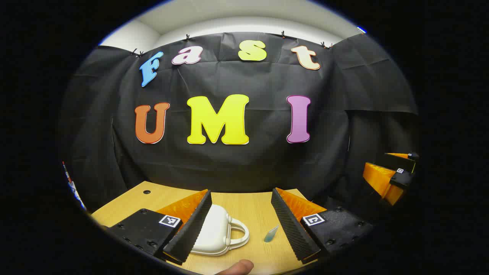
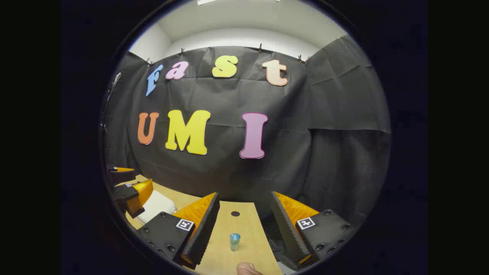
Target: First open the suitcase, pack the skin care products into it, and then close the suitcase.
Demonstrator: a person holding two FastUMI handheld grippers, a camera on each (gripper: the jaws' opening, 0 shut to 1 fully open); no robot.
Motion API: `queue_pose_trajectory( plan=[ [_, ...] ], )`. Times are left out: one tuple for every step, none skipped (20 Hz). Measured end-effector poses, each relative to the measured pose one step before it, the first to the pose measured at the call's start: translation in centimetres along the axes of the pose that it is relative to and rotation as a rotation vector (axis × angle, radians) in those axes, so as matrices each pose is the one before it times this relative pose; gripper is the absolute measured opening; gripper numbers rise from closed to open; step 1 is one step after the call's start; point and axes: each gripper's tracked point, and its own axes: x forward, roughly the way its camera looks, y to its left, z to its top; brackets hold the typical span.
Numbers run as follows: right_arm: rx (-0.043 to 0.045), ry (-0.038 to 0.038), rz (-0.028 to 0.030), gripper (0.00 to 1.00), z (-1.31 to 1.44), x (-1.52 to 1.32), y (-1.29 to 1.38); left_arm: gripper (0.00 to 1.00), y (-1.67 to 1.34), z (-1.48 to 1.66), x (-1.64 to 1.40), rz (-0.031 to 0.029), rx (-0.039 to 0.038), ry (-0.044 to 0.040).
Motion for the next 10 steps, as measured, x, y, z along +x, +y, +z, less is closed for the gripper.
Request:
queue_pose_trajectory(
  plan=[
    [-0.00376, 0.00035, 0.00473, 0.77, -0.146, -0.034, 0.159, 1.00, -0.043, -0.058, -0.058, 0.00031, 0.00156, -0.00115],
    [0.00233, 0.00016, 0.00417, 0.79, 0.049, -0.045, 0.046, 1.00, -0.079, -0.043, -0.092, 0.00052, 0.00264, 0.00439],
    [0.00573, 0.00014, 0.00387, 0.79, 0.045, 0.024, -0.066, 1.00, 0.076, 0.039, -0.109, 0.00393, 0.00253, 0.00276],
    [0.00290, -0.00056, 0.00293, 0.79, 0.047, -0.009, -0.034, 1.00, -0.026, -0.008, -0.016, 0.00001, 0.00112, -0.00036],
    [-0.00159, -0.00176, -0.00251, 0.79, -0.052, 0.070, -0.204, 1.00, -0.062, -0.004, -0.086, 0.00201, 0.00027, 0.00083],
    [-0.00075, 0.00148, 0.00020, 0.79, -0.162, 0.133, -0.095, 1.00, 0.018, 0.121, -0.029, 0.00008, -0.00016, -0.00218],
    [0.00345, 0.00275, 0.00184, 0.79, -0.065, -0.082, 0.022, 1.00, 0.027, -0.011, 0.046, 0.00088, 0.00143, -0.00072],
    [0.00250, 0.00509, -0.00150, 0.77, -0.111, 0.037, -0.106, 0.99, 0.060, -0.083, 0.029, 0.00280, 0.00122, 0.00148],
    [0.00085, 0.00247, -0.00039, 0.77, -0.135, 0.140, -0.034, 0.99, -0.079, -0.085, -0.003, -0.00154, -0.00111, 0.00323],
    [0.00041, 0.00168, 0.00028, 0.79, -0.054, 0.058, -0.021, 1.00, 0.019, -0.100, 0.123, 0.00277, -0.00167, 0.00236]
  ],
)
